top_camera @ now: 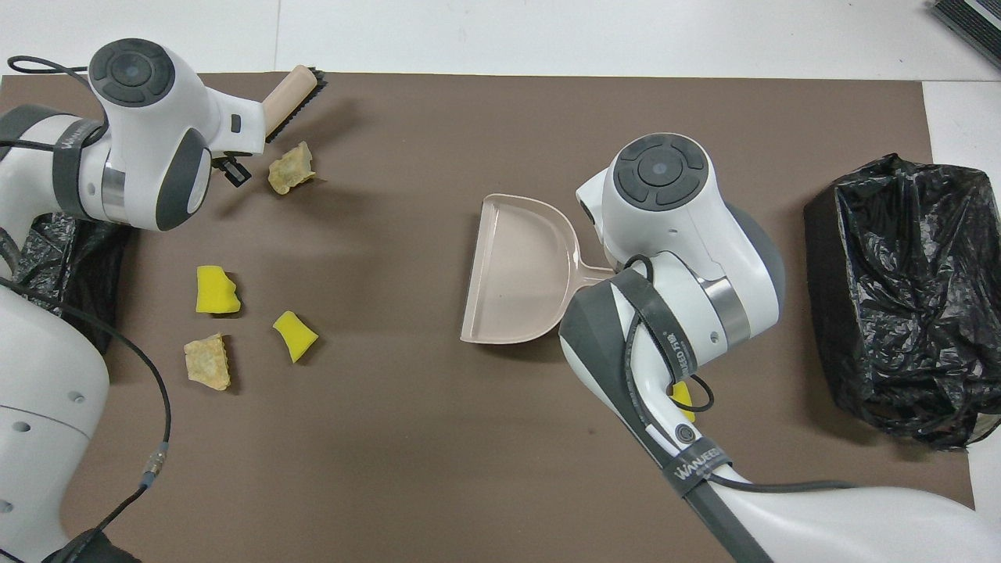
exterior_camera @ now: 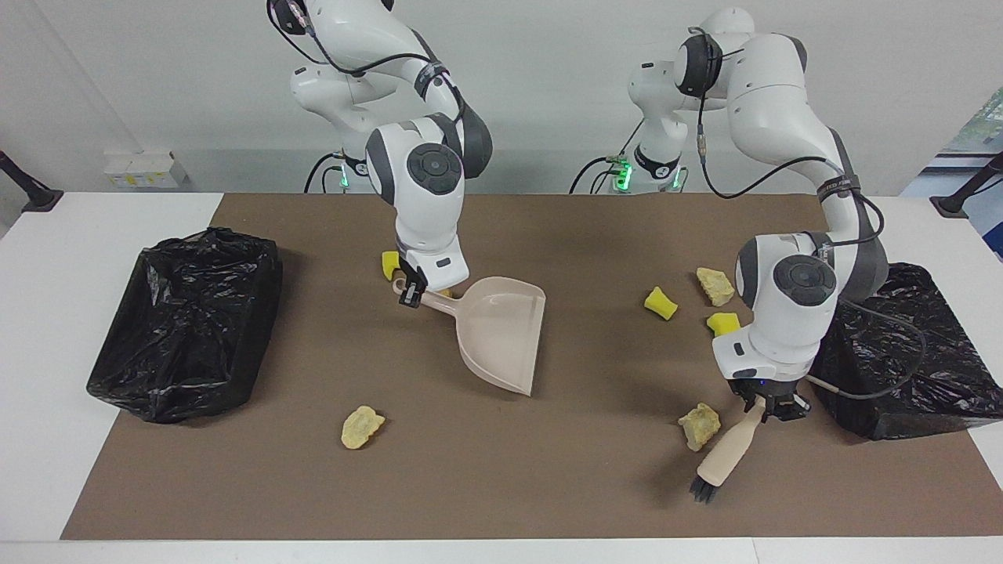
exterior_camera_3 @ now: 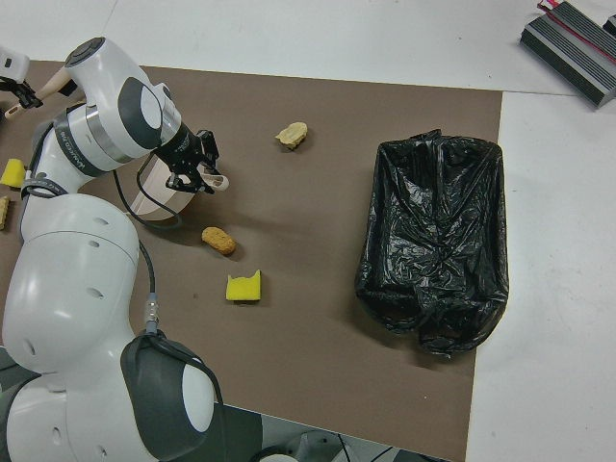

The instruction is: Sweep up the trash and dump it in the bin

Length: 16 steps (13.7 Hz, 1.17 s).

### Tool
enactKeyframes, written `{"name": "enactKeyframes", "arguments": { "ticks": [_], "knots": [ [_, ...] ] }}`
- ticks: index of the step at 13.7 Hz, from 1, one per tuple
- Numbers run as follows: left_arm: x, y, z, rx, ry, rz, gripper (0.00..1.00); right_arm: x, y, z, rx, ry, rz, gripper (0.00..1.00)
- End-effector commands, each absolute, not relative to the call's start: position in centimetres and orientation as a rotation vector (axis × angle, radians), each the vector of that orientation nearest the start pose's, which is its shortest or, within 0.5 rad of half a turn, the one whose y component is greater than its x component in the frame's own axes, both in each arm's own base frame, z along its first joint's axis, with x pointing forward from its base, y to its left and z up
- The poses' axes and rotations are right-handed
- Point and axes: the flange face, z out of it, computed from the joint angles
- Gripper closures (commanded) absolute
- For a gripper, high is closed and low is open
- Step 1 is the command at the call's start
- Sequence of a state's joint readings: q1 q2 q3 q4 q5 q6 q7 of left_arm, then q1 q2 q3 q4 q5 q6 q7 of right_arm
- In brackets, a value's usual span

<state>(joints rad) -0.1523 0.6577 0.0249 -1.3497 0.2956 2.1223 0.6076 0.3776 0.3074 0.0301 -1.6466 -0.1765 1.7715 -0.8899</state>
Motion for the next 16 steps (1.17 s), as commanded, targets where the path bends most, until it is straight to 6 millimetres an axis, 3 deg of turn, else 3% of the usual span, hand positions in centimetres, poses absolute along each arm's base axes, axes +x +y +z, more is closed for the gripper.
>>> {"name": "enactKeyframes", "arguments": {
  "ticks": [1,4,7,11,14,16],
  "knots": [
    [73.5,-8.9,35.7,-2.453,1.259,0.018,1.00,57.1,23.1,42.3,-2.479,-2.107,0.354,1.00],
    [69.1,-9.7,34.6,-2.400,1.326,0.155,1.00,55.5,22.6,40.9,-2.466,-2.116,0.359,1.00],
    [63.2,-8.2,34.6,-2.411,1.359,0.259,1.00,54.4,22.5,39.8,-2.461,-2.113,0.366,1.00],
    [56.9,-7.3,36.8,-2.384,1.429,0.371,1.00,54.4,22.8,39.9,-2.431,-2.153,0.357,1.00],
    [54.0,-8.3,37.5,-2.370,1.416,0.548,1.00,54.8,22.1,39.8,-2.362,-2.215,0.356,1.00],
    [52.4,-9.4,39.6,-2.358,1.418,0.565,1.00,55.1,22.2,39.7,-2.246,-2.331,0.327,1.00]
  ]
}}
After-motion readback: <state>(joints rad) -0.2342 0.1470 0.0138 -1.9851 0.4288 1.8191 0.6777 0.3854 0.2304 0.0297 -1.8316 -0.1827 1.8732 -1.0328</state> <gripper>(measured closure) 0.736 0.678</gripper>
